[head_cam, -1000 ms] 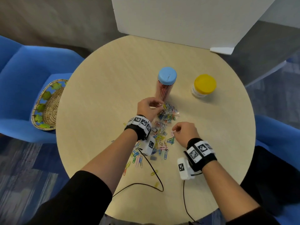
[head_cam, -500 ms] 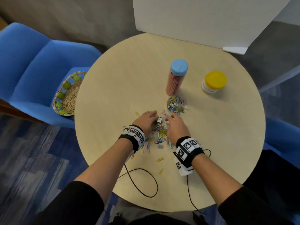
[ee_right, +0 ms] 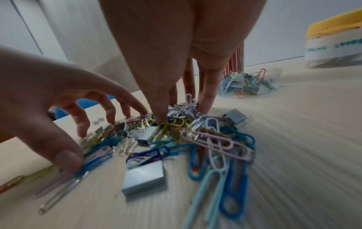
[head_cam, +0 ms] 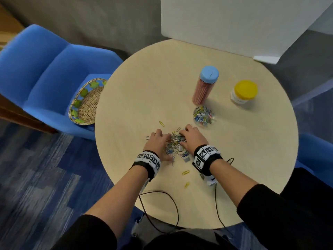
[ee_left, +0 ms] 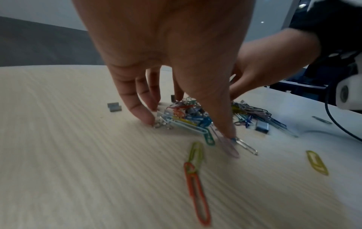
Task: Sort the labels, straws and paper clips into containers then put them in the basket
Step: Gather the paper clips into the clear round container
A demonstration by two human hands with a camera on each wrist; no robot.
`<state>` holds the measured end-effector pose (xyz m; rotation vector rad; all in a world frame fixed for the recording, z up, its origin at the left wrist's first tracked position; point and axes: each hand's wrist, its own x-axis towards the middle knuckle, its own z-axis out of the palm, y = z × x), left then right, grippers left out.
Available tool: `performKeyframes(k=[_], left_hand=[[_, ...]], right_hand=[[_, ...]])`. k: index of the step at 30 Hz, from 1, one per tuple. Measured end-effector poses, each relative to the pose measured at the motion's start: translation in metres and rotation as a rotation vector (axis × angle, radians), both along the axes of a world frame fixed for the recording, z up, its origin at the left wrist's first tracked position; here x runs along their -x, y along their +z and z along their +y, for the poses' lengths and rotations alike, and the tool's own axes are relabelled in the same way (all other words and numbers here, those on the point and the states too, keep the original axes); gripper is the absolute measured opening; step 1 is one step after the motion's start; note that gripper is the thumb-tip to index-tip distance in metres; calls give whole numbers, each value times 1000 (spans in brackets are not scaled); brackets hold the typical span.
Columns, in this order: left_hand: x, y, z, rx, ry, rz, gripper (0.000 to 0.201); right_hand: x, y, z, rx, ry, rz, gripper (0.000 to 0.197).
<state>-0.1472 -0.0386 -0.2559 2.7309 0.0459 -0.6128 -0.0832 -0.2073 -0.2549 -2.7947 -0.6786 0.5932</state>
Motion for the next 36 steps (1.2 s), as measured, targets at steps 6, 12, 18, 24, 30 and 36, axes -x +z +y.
performKeyframes(k=[6,12,18,24,30,36], left_hand=[[-5,-5,1,129,89,-81,51],[-17,-5,4,230,137,-119,22],[-20,-4,7,258,197,-112,14],[-34,1,10,262,219,-109,20],[-46,1,23,297,297,-98,16],[-57,12,30,296,353,-56,15]], right_hand=[[3,4,5,-33,-175,28,20],[5,-1,0,-122,-280,38,9],[0,12,-16,-408,-703,160,10],[-23,26,-47,-665,-1020,299,18],[-72,36,-56,-693,-1031,197,15],[-102,22,-55,-440,-881,130,13]])
